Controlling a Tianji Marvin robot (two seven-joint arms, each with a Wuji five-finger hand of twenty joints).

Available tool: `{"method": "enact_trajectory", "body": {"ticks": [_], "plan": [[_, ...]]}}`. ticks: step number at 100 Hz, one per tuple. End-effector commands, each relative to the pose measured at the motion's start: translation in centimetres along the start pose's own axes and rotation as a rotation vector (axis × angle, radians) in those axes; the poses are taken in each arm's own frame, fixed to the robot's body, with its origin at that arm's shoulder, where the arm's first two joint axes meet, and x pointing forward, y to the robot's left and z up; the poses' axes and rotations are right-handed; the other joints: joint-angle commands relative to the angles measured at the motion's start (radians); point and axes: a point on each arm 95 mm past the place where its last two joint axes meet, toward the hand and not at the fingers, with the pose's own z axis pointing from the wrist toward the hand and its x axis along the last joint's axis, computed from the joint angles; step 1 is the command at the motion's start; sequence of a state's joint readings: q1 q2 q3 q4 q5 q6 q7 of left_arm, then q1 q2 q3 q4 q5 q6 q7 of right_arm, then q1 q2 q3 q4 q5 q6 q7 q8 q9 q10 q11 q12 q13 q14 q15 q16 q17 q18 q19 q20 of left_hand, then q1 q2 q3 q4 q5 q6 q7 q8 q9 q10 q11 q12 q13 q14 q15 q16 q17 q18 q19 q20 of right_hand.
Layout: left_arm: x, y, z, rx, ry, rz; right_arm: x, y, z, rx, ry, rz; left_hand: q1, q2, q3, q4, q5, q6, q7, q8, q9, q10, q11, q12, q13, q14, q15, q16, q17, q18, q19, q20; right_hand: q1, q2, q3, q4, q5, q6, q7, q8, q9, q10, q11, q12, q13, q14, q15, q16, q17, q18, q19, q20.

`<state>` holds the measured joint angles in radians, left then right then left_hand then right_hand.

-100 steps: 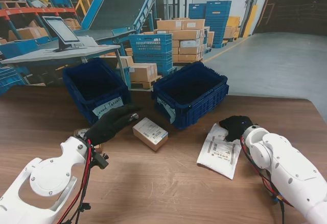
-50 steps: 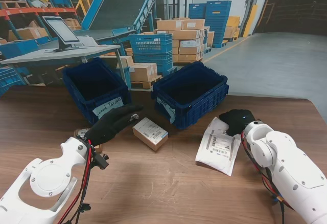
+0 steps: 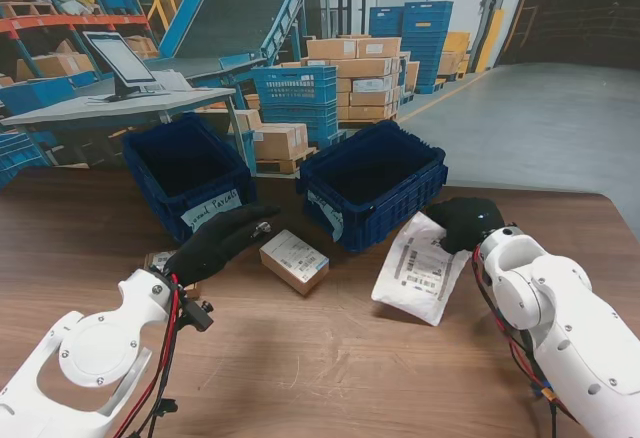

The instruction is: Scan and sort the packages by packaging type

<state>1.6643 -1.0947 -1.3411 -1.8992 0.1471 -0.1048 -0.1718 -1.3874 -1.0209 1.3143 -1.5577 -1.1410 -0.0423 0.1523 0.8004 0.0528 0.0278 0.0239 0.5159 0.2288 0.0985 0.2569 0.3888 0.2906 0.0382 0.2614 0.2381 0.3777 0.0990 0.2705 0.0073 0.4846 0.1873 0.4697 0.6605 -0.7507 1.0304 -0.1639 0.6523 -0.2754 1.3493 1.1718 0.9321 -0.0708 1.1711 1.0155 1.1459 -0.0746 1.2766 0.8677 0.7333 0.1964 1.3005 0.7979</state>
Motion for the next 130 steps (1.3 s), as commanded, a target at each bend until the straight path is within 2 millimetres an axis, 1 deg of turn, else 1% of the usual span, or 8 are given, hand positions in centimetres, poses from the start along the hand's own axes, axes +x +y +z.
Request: {"method": "enact_trajectory", "body": {"ticks": [1, 48, 83, 107, 130], "plan": [[0.5, 0.5, 0.0, -0.015, 0.016, -0.013, 0.9, 0.6, -0.4, -0.005, 0.007, 0.004, -0.009, 0.032, -0.043, 0.001, 0.012, -0.037, 0.007, 0.005, 0.003, -0.019, 0.0, -0.008, -0.01, -0.004, -0.021, -0.001, 0.006, -0.012, -0.018, 0.005, 0.059, -0.008, 0.057, 0.068, 0.034, -0.034, 0.03, 0.011, 0.02, -0.02, 0.026, 0.009, 0.016, -0.031, 0.004, 0.016, -0.003, 0.013, 0.018, 0.008], [1.6, 0.1, -0.6, 0.001, 0.012, 0.006, 3.1, 4.6, -4.2, -0.092, 0.015, -0.068, -0.01, 0.032, -0.044, 0.001, 0.011, -0.037, 0.007, 0.005, 0.004, -0.018, 0.0, -0.009, -0.008, -0.003, -0.02, -0.001, 0.005, -0.012, -0.02, 0.005, 0.063, -0.009, 0.054, 0.066, 0.034, -0.034, 0.029, 0.013, 0.02, -0.02, 0.024, 0.011, 0.013, -0.031, -0.007, 0.013, -0.004, 0.013, 0.013, 0.007], [2.3, 0.1, -0.9, 0.005, 0.014, 0.02, 5.0, 7.0, -6.5, -0.167, 0.036, -0.042, -0.01, 0.032, -0.043, 0.001, 0.013, -0.037, 0.008, 0.005, 0.006, -0.019, 0.001, -0.008, -0.007, -0.004, -0.02, -0.001, 0.007, -0.011, -0.019, 0.005, 0.064, -0.012, 0.052, 0.067, 0.034, -0.035, 0.029, 0.013, 0.02, -0.02, 0.023, 0.011, 0.012, -0.03, -0.01, 0.013, -0.007, 0.011, 0.01, 0.007], [2.4, -0.2, -1.0, 0.006, 0.003, 0.02, 6.9, 8.0, -8.2, -0.21, 0.085, -0.044, -0.009, 0.032, -0.043, 0.001, 0.013, -0.037, 0.007, 0.005, 0.006, -0.019, 0.001, -0.008, -0.007, -0.004, -0.02, -0.001, 0.007, -0.011, -0.019, 0.005, 0.066, -0.011, 0.048, 0.067, 0.034, -0.035, 0.029, 0.013, 0.019, -0.02, 0.021, 0.012, 0.008, -0.028, -0.014, 0.013, -0.015, 0.012, 0.003, 0.005], [2.5, -0.4, -1.0, 0.011, -0.005, 0.022, 9.1, 8.4, -9.9, -0.257, 0.171, -0.052, -0.009, 0.032, -0.043, 0.001, 0.013, -0.037, 0.008, 0.005, 0.006, -0.02, 0.0, -0.008, -0.007, -0.003, -0.02, -0.001, 0.007, -0.011, -0.018, 0.004, 0.067, -0.012, 0.045, 0.067, 0.034, -0.035, 0.029, 0.013, 0.017, -0.021, 0.018, 0.013, 0.003, -0.026, -0.021, 0.012, -0.018, 0.014, -0.006, 0.002]]}}
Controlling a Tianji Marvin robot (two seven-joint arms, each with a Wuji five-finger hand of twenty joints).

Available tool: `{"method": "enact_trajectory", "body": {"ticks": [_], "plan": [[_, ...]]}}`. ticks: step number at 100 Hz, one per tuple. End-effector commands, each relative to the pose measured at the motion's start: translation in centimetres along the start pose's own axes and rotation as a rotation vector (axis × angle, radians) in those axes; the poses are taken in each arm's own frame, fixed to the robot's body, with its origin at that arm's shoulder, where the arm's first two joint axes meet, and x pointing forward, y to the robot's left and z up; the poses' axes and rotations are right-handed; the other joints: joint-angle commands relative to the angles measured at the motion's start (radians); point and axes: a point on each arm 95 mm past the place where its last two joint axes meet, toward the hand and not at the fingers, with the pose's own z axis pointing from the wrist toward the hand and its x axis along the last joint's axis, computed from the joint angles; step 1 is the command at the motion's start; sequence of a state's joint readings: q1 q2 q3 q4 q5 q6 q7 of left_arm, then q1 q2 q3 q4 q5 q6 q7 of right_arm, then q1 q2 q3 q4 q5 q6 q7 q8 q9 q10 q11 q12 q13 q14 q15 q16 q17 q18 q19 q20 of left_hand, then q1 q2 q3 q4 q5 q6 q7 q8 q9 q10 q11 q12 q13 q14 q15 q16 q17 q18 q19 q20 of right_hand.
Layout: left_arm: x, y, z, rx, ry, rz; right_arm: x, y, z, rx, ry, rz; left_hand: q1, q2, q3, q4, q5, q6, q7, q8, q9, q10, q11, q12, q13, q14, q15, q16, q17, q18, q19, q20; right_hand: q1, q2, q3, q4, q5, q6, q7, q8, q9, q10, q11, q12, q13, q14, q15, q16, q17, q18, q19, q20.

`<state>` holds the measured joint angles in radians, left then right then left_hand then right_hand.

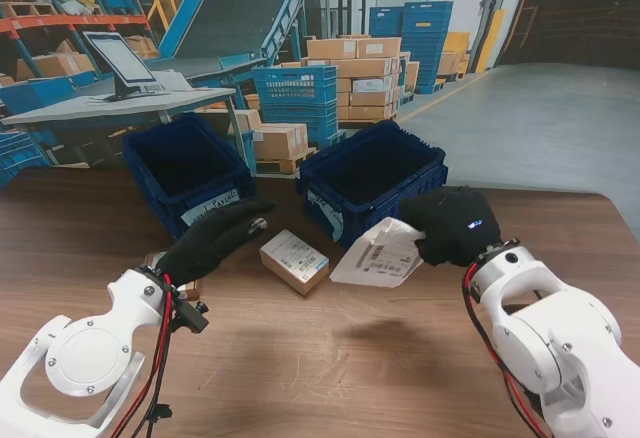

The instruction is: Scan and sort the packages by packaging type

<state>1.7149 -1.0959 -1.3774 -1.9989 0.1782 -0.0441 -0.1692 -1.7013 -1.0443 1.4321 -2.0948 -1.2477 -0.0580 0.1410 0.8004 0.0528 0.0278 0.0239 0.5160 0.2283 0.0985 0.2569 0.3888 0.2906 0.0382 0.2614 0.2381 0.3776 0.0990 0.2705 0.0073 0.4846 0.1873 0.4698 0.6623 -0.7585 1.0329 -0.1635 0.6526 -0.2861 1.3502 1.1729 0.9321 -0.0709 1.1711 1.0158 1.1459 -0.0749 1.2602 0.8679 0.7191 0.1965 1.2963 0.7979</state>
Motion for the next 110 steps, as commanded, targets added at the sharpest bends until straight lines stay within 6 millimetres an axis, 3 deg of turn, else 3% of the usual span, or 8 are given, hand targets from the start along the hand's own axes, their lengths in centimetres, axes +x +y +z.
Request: {"method": "enact_trajectory", "body": {"ticks": [1, 24, 64, 110], "plan": [[0.5, 0.2, 0.0, -0.015, 0.008, -0.005, 1.5, 0.2, -0.4, 0.0, 0.042, 0.007, -0.009, 0.032, -0.043, 0.001, 0.013, -0.037, 0.008, 0.005, 0.005, -0.019, 0.0, -0.008, -0.007, -0.003, -0.02, -0.001, 0.007, -0.011, -0.018, 0.004, 0.064, -0.005, 0.041, 0.066, 0.034, -0.024, 0.028, 0.012, 0.018, -0.021, 0.018, 0.013, 0.003, -0.026, -0.005, 0.012, -0.004, 0.014, -0.002, 0.002], [0.5, 0.1, 0.0, -0.011, 0.008, 0.0, 3.6, 0.5, -0.3, -0.023, 0.126, 0.022, -0.009, 0.032, -0.043, 0.001, 0.014, -0.039, 0.008, 0.005, 0.006, -0.021, 0.0, -0.009, -0.008, -0.005, -0.02, -0.002, 0.007, -0.011, -0.018, 0.004, 0.065, -0.003, 0.04, 0.065, 0.034, -0.024, 0.028, 0.012, 0.018, -0.021, 0.017, 0.015, 0.004, -0.026, -0.01, 0.01, -0.004, 0.014, -0.005, 0.001], [0.2, -1.3, -0.5, 0.03, -0.021, 0.008, 6.8, -0.8, 1.7, -0.042, 0.284, 0.071, -0.008, 0.031, -0.043, 0.001, 0.013, -0.038, 0.008, 0.005, 0.008, -0.02, 0.001, -0.008, -0.006, -0.003, -0.02, -0.002, 0.008, -0.01, -0.017, 0.004, 0.066, -0.006, 0.042, 0.066, 0.034, -0.024, 0.028, 0.012, 0.018, -0.021, 0.015, 0.016, 0.004, -0.028, -0.008, 0.011, -0.005, 0.013, -0.004, 0.002], [-0.2, -1.1, -0.9, 0.046, -0.022, -0.013, 9.0, -1.4, 0.7, 0.04, 0.446, 0.075, -0.009, 0.032, -0.043, 0.001, 0.013, -0.038, 0.008, 0.005, 0.007, -0.019, 0.0, -0.009, -0.007, -0.003, -0.02, -0.002, 0.007, -0.011, -0.017, 0.003, 0.068, -0.004, 0.04, 0.065, 0.034, -0.024, 0.028, 0.012, 0.013, -0.019, 0.013, 0.018, -0.002, -0.026, -0.008, 0.011, -0.012, 0.014, -0.007, 0.0]]}}
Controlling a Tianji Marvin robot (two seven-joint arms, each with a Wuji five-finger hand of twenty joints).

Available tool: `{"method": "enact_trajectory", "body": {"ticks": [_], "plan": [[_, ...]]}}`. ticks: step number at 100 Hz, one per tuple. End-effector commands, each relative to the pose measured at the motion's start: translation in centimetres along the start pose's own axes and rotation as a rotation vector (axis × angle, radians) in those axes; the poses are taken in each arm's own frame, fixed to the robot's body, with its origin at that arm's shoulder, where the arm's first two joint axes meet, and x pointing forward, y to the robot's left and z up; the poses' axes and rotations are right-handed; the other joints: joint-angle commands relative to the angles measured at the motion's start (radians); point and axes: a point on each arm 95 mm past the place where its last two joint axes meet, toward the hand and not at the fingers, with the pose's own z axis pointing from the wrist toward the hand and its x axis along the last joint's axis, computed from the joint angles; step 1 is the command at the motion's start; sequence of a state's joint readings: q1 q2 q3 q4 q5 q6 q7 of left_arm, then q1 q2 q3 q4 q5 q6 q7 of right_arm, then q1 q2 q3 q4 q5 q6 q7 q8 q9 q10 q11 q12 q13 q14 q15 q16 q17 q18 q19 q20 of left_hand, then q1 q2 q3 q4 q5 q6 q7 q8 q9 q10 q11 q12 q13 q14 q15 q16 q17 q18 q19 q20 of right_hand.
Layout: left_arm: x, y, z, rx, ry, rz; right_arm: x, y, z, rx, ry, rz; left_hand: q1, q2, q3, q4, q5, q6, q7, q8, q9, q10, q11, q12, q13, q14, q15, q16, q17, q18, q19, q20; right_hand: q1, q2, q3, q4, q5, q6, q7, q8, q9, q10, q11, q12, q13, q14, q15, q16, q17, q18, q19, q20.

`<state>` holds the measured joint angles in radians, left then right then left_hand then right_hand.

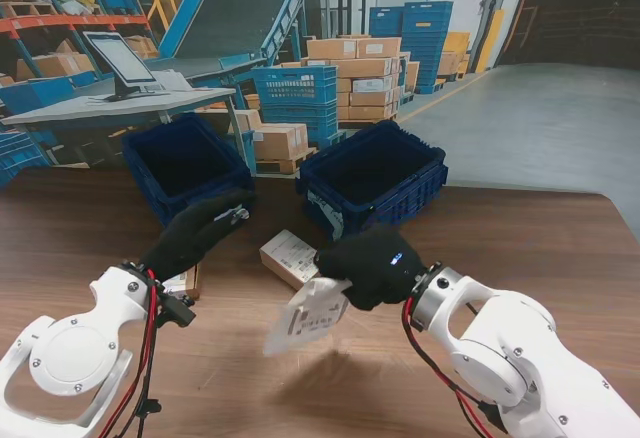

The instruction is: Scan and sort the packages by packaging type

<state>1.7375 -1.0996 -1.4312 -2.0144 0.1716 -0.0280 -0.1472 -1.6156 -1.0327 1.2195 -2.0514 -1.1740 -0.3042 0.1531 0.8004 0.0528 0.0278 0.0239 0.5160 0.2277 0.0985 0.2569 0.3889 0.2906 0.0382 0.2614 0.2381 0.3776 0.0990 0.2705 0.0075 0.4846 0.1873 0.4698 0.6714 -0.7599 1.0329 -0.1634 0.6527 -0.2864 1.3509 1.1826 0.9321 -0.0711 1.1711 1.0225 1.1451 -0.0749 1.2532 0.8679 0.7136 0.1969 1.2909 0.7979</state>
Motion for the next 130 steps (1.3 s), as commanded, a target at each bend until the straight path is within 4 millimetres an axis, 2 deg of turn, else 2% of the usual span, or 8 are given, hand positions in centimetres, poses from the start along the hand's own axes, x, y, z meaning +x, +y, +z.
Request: {"method": "enact_trajectory", "body": {"ticks": [1, 32, 64, 89, 130], "plan": [[0.1, 0.6, -0.1, -0.017, 0.006, -0.016, 0.8, -0.3, -0.1, 0.02, 0.026, 0.006, -0.009, 0.032, -0.043, 0.001, 0.013, -0.038, 0.008, 0.005, 0.007, -0.019, 0.0, -0.009, -0.007, -0.003, -0.02, -0.002, 0.007, -0.011, -0.017, 0.003, 0.058, -0.002, 0.04, 0.065, 0.034, -0.024, 0.027, 0.003, 0.013, -0.019, 0.013, 0.012, -0.002, -0.026, -0.001, 0.011, -0.006, 0.014, -0.002, 0.0], [-0.1, 0.8, -0.4, -0.006, 0.002, -0.029, 1.0, -1.5, 0.9, 0.09, 0.12, 0.022, -0.01, 0.032, -0.043, 0.001, 0.014, -0.038, 0.008, 0.005, 0.007, -0.021, 0.0, -0.009, -0.006, -0.003, -0.02, -0.002, 0.008, -0.01, -0.017, 0.003, 0.06, 0.002, 0.036, 0.065, 0.033, -0.024, 0.026, 0.003, 0.006, -0.02, 0.012, 0.017, -0.011, -0.022, -0.003, 0.01, -0.024, 0.014, -0.02, -0.007], [-0.5, 0.4, -0.2, -0.004, -0.009, -0.03, -0.5, -4.4, 2.4, 0.175, 0.163, 0.059, -0.01, 0.032, -0.043, 0.001, 0.013, -0.037, 0.008, 0.005, 0.006, -0.02, 0.0, -0.009, -0.007, -0.002, -0.02, -0.002, 0.007, -0.011, -0.018, 0.003, 0.062, 0.001, 0.035, 0.067, 0.032, -0.023, 0.024, 0.004, 0.001, -0.021, 0.012, 0.021, -0.019, -0.02, -0.003, 0.011, -0.03, 0.013, -0.027, -0.009], [-0.7, 0.2, 0.1, -0.007, -0.016, -0.031, -2.0, -6.4, 4.4, 0.232, 0.198, 0.081, -0.01, 0.032, -0.043, 0.001, 0.013, -0.038, 0.008, 0.005, 0.006, -0.019, 0.0, -0.009, -0.007, -0.003, -0.021, -0.002, 0.007, -0.011, -0.018, 0.003, 0.069, 0.001, 0.03, 0.067, 0.028, -0.026, 0.021, 0.008, -0.01, -0.022, 0.011, 0.023, -0.039, -0.014, -0.011, 0.01, -0.052, 0.011, -0.044, -0.014], [-0.9, 0.0, 0.1, -0.011, -0.029, -0.035, -2.7, -8.0, 6.8, 0.298, 0.231, 0.083, -0.01, 0.033, -0.043, 0.001, 0.014, -0.038, 0.008, 0.005, 0.007, -0.019, 0.0, -0.009, -0.008, -0.003, -0.021, -0.002, 0.007, -0.01, -0.019, 0.003, 0.076, 0.007, -0.009, 0.067, -0.004, -0.034, -0.011, 0.027, -0.057, -0.017, -0.02, -0.001, -0.098, 0.006, -0.064, 0.001, -0.104, 0.004, -0.099, -0.028]]}}
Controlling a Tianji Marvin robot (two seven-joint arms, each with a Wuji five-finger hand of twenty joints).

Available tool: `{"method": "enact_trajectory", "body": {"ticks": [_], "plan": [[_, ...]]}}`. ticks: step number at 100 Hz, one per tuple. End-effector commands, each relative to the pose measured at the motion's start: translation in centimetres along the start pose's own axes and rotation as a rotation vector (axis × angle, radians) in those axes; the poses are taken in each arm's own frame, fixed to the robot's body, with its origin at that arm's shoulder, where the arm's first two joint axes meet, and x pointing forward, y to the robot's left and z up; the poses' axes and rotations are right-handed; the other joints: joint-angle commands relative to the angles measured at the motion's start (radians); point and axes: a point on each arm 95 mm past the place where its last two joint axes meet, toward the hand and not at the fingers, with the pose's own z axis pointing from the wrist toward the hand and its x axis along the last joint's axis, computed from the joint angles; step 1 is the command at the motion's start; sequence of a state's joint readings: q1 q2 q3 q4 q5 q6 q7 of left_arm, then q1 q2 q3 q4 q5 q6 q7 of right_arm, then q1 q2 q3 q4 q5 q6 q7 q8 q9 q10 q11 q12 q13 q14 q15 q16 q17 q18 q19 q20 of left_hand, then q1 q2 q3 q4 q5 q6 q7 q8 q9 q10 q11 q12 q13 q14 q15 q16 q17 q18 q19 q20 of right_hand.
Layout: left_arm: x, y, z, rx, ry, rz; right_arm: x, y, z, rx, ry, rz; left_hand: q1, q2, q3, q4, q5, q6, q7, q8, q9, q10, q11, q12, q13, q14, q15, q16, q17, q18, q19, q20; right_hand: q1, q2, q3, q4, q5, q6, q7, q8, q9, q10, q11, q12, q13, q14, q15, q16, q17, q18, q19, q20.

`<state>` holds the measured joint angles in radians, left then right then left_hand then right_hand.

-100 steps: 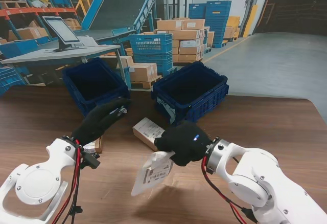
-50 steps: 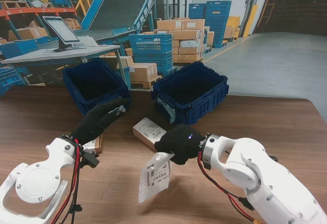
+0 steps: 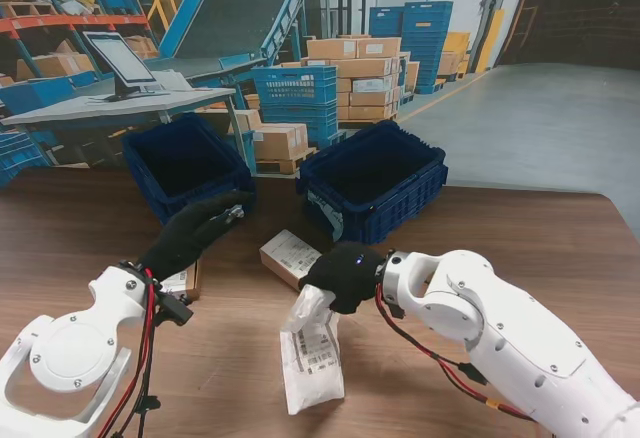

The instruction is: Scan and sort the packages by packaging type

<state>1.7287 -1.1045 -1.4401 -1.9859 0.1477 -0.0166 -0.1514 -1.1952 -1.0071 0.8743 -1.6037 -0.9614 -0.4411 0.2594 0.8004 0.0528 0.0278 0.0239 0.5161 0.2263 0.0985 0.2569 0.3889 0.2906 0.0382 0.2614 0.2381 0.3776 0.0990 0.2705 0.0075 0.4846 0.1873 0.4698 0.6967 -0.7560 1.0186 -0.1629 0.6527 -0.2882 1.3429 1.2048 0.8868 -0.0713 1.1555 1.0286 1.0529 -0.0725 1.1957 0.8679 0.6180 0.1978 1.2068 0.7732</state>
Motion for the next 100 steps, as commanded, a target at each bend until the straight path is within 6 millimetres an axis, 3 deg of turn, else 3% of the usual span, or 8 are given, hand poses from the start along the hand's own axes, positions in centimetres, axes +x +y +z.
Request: {"method": "enact_trajectory", "body": {"ticks": [1, 17, 52, 66, 81, 100], "plan": [[0.1, 0.3, 0.0, -0.018, 0.0, -0.008, 0.1, -0.3, 0.3, 0.012, -0.001, 0.008, -0.01, 0.033, -0.043, 0.001, 0.013, -0.036, 0.008, 0.005, 0.006, -0.018, 0.0, -0.009, -0.007, -0.003, -0.021, -0.002, 0.007, -0.01, -0.019, 0.003, 0.05, 0.003, 0.005, 0.067, -0.004, -0.033, -0.004, 0.005, -0.012, -0.016, -0.005, -0.007, -0.006, 0.006, -0.007, 0.001, -0.009, 0.004, -0.017, -0.004], [0.1, 0.4, 0.0, -0.02, 0.001, -0.008, -0.1, -0.6, 1.2, 0.019, -0.011, 0.009, -0.01, 0.033, -0.043, 0.001, 0.014, -0.034, 0.008, 0.006, 0.007, -0.019, 0.0, -0.009, -0.007, -0.003, -0.021, -0.002, 0.007, -0.011, -0.019, 0.003, 0.042, 0.014, -0.01, 0.067, -0.027, -0.029, -0.025, 0.0, -0.035, -0.004, -0.025, -0.022, -0.03, 0.016, -0.029, -0.003, -0.027, 0.005, -0.035, -0.008], [0.0, 0.5, 0.0, -0.027, 0.003, -0.006, -1.3, -1.5, 3.2, 0.008, -0.049, 0.019, -0.011, 0.033, -0.043, 0.001, 0.014, -0.035, 0.008, 0.006, 0.007, -0.02, 0.0, -0.009, -0.007, -0.003, -0.021, -0.002, 0.007, -0.011, -0.019, 0.004, 0.02, 0.037, -0.013, 0.084, -0.098, -0.004, -0.124, -0.094, -0.086, 0.043, -0.084, -0.058, -0.084, 0.036, -0.079, -0.012, -0.066, -0.002, -0.071, -0.016], [-0.1, 0.5, 0.1, -0.027, 0.004, -0.007, -1.7, -1.6, 3.8, 0.008, -0.065, 0.026, -0.011, 0.033, -0.043, 0.001, 0.015, -0.036, 0.008, 0.006, 0.007, -0.018, 0.0, -0.009, -0.007, -0.002, -0.02, -0.002, 0.007, -0.01, -0.019, 0.004, 0.018, 0.043, -0.019, 0.087, -0.107, -0.001, -0.165, -0.159, -0.105, 0.069, -0.115, -0.071, -0.106, 0.048, -0.102, -0.015, -0.081, -0.001, -0.089, -0.02], [-0.1, 0.4, 0.1, -0.029, 0.004, -0.008, -2.1, -1.8, 4.2, 0.015, -0.083, 0.027, -0.01, 0.032, -0.043, 0.001, 0.014, -0.036, 0.008, 0.005, 0.006, -0.019, 0.0, -0.009, -0.007, -0.004, -0.021, -0.002, 0.007, -0.011, -0.019, 0.004, 0.014, 0.06, -0.022, 0.095, -0.098, -0.005, -0.258, -0.293, -0.137, 0.109, -0.171, -0.09, -0.143, 0.064, -0.127, -0.014, -0.108, -0.002, -0.11, -0.021], [-0.1, 0.4, 0.1, -0.031, 0.005, -0.009, -2.6, -2.0, 4.3, 0.037, -0.1, 0.03, -0.01, 0.033, -0.043, 0.001, 0.014, -0.035, 0.008, 0.006, 0.006, -0.02, 0.0, -0.009, -0.007, -0.003, -0.021, -0.002, 0.006, -0.012, -0.02, 0.004, 0.009, 0.069, -0.029, 0.097, -0.104, 0.002, -0.298, -0.378, -0.166, 0.117, -0.192, -0.095, -0.177, 0.074, -0.151, -0.015, -0.131, -0.004, -0.131, -0.023]]}}
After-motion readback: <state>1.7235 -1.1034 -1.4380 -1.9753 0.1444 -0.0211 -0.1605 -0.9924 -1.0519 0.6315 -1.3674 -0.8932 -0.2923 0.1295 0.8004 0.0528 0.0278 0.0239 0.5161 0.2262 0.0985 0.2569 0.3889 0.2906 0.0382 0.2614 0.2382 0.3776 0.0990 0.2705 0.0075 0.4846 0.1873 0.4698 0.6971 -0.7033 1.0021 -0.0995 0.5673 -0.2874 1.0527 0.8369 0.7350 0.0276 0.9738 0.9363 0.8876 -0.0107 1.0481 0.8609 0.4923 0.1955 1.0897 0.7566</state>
